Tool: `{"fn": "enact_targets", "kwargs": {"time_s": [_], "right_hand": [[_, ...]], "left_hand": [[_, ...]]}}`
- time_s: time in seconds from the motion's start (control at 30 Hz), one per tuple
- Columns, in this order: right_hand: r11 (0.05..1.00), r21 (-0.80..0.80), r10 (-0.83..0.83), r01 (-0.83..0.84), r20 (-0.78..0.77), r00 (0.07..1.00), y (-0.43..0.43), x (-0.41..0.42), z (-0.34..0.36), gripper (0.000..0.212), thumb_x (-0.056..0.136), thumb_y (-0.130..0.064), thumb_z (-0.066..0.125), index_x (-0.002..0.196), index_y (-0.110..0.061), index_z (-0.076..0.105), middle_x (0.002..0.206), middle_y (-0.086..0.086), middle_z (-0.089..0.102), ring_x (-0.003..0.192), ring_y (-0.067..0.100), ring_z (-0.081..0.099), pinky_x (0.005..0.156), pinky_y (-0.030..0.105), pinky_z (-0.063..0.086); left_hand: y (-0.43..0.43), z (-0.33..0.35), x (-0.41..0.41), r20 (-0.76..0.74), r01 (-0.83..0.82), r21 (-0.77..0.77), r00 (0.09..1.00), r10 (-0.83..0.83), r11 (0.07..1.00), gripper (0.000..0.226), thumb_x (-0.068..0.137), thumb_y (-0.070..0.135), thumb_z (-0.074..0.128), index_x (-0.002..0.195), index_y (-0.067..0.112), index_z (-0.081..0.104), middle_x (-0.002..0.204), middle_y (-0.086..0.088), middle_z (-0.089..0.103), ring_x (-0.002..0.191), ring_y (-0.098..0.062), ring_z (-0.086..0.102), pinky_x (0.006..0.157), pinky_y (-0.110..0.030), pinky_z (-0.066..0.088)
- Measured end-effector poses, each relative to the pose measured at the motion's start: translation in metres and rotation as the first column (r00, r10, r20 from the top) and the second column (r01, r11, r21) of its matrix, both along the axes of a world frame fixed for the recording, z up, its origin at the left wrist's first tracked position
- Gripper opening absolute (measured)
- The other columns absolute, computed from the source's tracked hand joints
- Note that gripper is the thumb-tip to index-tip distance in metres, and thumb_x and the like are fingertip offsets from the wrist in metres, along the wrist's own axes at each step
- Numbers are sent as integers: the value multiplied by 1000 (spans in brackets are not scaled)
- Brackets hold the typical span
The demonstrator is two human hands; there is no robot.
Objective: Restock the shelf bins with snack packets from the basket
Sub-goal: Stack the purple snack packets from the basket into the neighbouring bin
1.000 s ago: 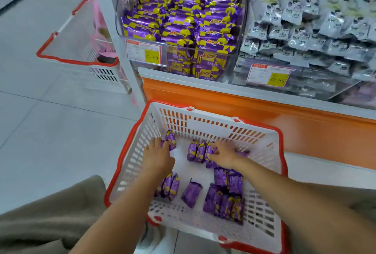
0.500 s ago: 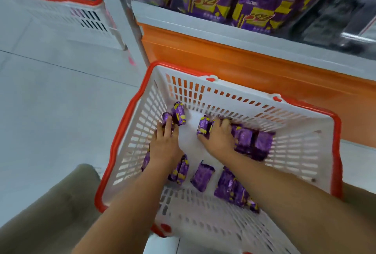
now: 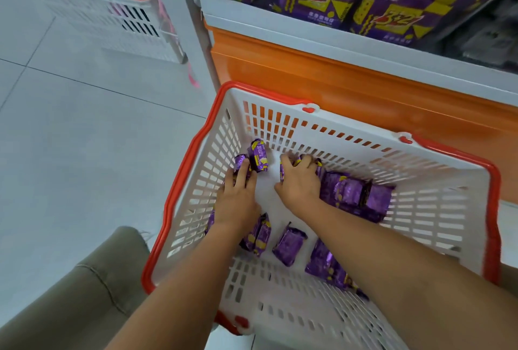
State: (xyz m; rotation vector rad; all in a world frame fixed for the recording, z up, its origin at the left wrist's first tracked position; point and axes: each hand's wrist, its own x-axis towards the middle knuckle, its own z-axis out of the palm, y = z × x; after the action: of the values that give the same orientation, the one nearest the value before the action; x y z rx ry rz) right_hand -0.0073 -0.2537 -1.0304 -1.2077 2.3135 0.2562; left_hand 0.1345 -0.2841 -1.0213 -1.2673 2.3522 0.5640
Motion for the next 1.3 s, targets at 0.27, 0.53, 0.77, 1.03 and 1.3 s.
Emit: {"fn": "enact_targets", "kwargs": {"time_s": [0.27,0.53,0.77,1.03,1.3], "right_hand": [[985,46,160,-167,126,979,0,-13,-6,43,98,-16,44,139,-25,37,143,27,15,115,44,40,66,37,40],[980,-1,-167,201,554,816,5,-37,24,25,102,-21,36,120,-30,51,146,15,19,80,33,58,77,42,55],[880,162,-342,446,868,361,28,-46,88,43,99,9,35,127,-20,51,117,7,60,95,24,67,86,42,58],[918,220,-303,329,926,227,42,-49,156,49,98,13,31,136,-13,46,93,13,64,57,18,63,66,31,56],[903,50,-162,426,959,231,64,-33,226,35,94,2,37,122,-18,44,102,13,49,65,15,53,59,27,42]], "left_hand": [[-1,1,1,-4,1,25,1000,-1,1000,72,94,25,47,155,21,9,162,1,-9,146,-31,4,112,-47,32],[-6,21,-3,-40,2,42,999,0,999,68,95,25,48,155,19,15,163,-4,-1,149,-30,-1,118,-44,22],[10,56,-16,-260,100,99,963,-71,990,82,90,35,62,155,17,14,160,-4,18,144,-27,23,113,-42,29],[28,118,-13,-532,-5,-23,846,-8,1000,55,72,42,65,116,11,57,102,-9,62,94,-30,59,74,-36,45],[30,205,5,-588,-349,549,484,648,759,22,85,38,64,75,18,63,65,2,65,63,-8,61,57,-19,41]]}}
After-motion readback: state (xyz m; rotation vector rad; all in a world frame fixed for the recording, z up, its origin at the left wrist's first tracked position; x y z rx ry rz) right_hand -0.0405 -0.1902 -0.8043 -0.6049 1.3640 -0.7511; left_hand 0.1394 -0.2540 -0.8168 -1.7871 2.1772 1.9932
